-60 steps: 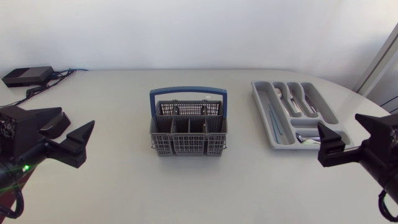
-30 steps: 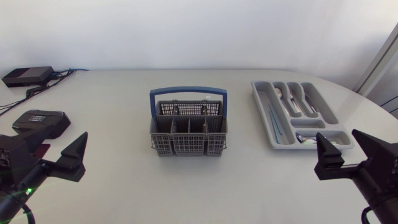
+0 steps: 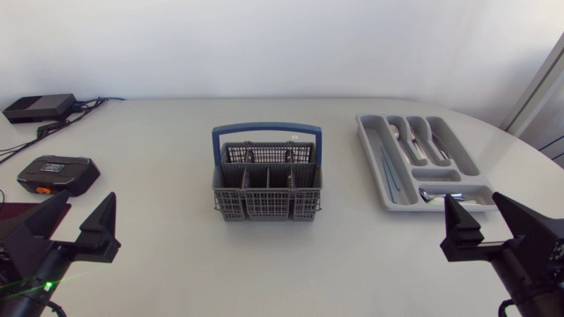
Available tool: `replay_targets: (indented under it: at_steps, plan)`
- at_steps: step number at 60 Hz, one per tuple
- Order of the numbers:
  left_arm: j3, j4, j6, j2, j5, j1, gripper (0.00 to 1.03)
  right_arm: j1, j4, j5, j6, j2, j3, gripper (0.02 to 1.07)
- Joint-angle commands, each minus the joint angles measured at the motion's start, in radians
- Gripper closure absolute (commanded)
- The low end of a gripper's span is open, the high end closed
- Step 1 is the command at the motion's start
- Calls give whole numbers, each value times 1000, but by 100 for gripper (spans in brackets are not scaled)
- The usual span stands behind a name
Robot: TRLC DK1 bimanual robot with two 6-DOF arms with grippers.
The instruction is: Unload the cutlery basket into the drawer organizer.
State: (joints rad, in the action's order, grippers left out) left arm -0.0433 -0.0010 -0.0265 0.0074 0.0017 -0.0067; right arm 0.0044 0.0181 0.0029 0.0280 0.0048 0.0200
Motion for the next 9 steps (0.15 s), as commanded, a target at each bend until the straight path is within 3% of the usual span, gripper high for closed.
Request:
replay_targets:
  at_steps: [1,9]
  plan:
    - [43,1,27,-7,-2,7,4,-4,-18,-3,-28,-5,-20,6]
    - [43,1,27,-7,-2,7,4,-4,-18,-3,-28,-5,-20,6]
